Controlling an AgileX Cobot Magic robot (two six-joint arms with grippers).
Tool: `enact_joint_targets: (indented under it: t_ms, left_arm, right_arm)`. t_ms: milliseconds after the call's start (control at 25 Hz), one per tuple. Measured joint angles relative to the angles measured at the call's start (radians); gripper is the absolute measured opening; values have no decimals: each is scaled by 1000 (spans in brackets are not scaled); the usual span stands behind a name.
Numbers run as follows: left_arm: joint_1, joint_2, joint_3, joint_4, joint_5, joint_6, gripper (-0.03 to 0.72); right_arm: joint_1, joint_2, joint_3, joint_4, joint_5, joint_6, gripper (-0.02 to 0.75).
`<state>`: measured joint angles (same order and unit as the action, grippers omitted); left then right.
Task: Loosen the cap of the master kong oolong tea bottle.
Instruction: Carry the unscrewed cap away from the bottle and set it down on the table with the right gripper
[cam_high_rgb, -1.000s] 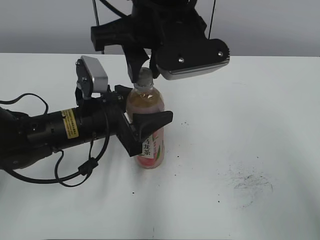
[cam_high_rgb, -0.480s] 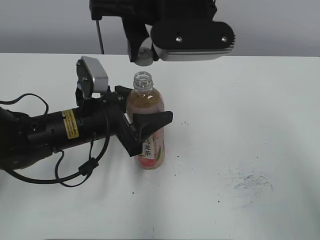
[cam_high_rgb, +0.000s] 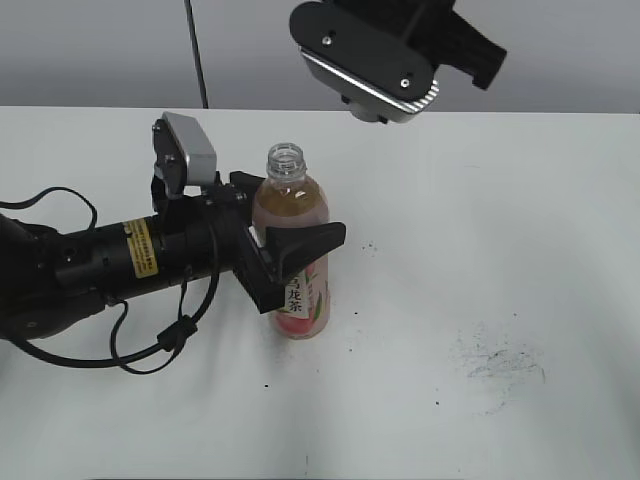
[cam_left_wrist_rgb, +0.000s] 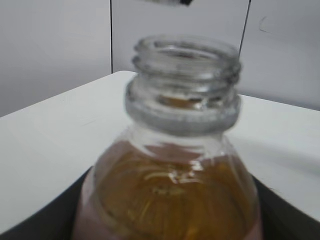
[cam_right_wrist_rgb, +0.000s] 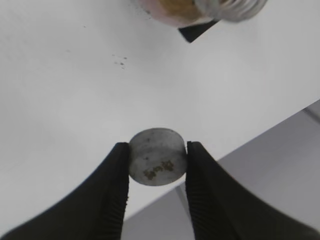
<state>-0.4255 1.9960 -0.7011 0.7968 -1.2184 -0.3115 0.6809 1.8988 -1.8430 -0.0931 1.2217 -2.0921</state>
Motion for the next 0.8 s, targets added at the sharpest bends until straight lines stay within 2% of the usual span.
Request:
enact_joint_targets:
  t_ms: [200, 320, 520, 640, 800]
  left_arm:
    - [0, 0, 0, 0, 0, -1, 445]
    - [0, 0, 0, 0, 0, -1, 445]
    - [0, 0, 0, 0, 0, -1, 445]
    - [0, 0, 0, 0, 0, -1, 445]
    - [0, 0, 0, 0, 0, -1, 445]
  right_arm:
    - [-105, 0, 119, 1, -1, 405, 266]
    - [-159, 20, 181, 42, -1, 622, 266]
    - [-192, 115, 239, 47, -2, 1004, 266]
    - [-192, 179, 261, 5, -12, 1136, 266]
    - [-195, 241, 277, 8, -11, 1186, 266]
